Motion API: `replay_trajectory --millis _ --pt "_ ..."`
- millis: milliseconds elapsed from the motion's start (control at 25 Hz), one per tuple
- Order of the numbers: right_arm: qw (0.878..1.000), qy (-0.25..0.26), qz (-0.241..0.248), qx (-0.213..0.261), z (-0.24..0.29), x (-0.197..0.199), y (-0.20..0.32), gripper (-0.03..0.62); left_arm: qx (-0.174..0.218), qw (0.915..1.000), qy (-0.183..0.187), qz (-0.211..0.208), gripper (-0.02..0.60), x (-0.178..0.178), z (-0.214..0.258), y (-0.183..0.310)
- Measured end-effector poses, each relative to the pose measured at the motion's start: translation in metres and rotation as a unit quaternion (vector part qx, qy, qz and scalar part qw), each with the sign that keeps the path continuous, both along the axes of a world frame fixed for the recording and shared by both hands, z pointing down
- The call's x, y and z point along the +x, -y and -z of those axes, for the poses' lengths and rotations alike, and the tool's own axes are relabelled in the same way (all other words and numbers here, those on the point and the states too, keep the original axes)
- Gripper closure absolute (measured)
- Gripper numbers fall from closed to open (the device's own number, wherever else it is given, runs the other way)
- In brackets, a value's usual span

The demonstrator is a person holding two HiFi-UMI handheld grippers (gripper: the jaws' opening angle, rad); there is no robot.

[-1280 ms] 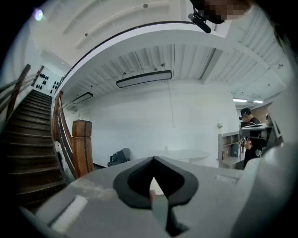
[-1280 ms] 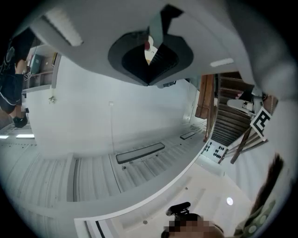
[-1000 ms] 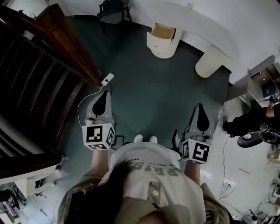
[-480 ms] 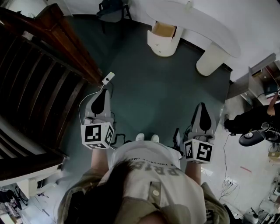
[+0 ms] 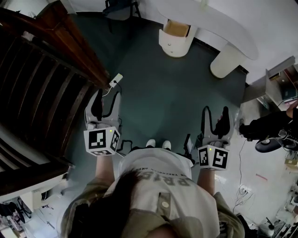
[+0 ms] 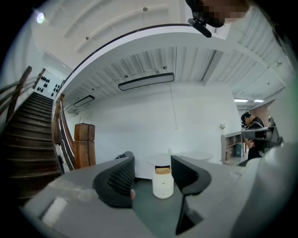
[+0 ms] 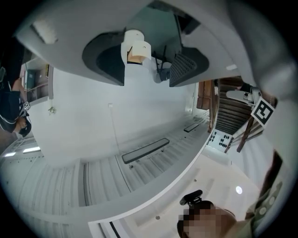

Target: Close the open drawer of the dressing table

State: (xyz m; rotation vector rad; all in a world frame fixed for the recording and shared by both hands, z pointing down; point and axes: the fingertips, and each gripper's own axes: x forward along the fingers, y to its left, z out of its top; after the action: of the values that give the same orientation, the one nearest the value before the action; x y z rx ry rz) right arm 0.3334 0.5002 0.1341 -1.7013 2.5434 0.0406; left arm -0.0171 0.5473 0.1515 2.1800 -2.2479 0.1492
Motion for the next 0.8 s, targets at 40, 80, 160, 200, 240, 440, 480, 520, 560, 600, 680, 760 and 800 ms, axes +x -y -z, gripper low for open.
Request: replay_trajectory --millis 40,80,160,200,240,440,480,520,560,600,680,760,800 --pt "1.0 0.0 -0.001 -0.001 -0.001 -0.003 0.001 0.301 -0.002 1.0 0.0 -0.004 0.322 -0.002 0.0 0.003" --pt "1.0 -0.001 -0.003 -0.001 -0.001 -0.006 0.001 0.301 -0.003 1.0 0.0 -0.009 0.32 -0.005 -0.001 0.005" --pt "1.0 -0.002 -0.006 0.0 -0.001 -0.011 0.003 0.301 -0.006 0.9999 0.0 -0.014 0.319 -0.011 -0.002 0.01" --pt "1.0 -0.001 -0.008 0.0 -0.001 -0.013 0.005 0.301 -0.006 0.9998 0.001 -0.017 0.319 -0.014 -0.003 0.012" --pt "1.0 0.0 -0.011 0.0 -0.002 -0.015 0.006 0.301 -0.007 0.9998 0.001 -0.019 0.319 -0.016 -0.003 0.014" --pt "1.0 -0.001 -0.023 -0.007 -0.007 -0.016 0.013 0.301 -0.017 0.9997 0.001 -0.018 0.319 -0.027 -0.012 0.022" --pt "1.0 -0.001 -0.024 -0.009 -0.009 -0.017 0.015 0.301 -0.021 0.9997 -0.001 -0.016 0.319 -0.03 -0.015 0.024" --pt "1.0 -0.002 -0.025 -0.011 -0.01 -0.018 0.018 0.301 -0.024 0.9996 -0.002 -0.015 0.319 -0.033 -0.018 0.026" --pt "1.0 -0.002 -0.027 -0.012 -0.011 -0.017 0.021 0.301 -0.028 0.9995 -0.003 -0.014 0.319 -0.035 -0.02 0.028" --pt "0.999 -0.002 -0.03 -0.014 -0.013 -0.016 0.024 0.301 -0.031 0.9994 -0.002 -0.014 0.319 -0.036 -0.023 0.031" --pt "0.999 0.0 -0.036 -0.016 -0.017 -0.013 0.031 0.301 -0.034 0.9993 0.0 -0.014 0.319 -0.037 -0.027 0.037" --pt "0.999 0.004 -0.041 -0.017 -0.022 -0.011 0.04 0.301 -0.035 0.9993 0.003 -0.015 0.319 -0.039 -0.031 0.044" --pt "0.999 0.006 -0.044 -0.018 -0.025 -0.011 0.045 0.301 -0.036 0.9992 0.005 -0.015 0.319 -0.041 -0.034 0.048"
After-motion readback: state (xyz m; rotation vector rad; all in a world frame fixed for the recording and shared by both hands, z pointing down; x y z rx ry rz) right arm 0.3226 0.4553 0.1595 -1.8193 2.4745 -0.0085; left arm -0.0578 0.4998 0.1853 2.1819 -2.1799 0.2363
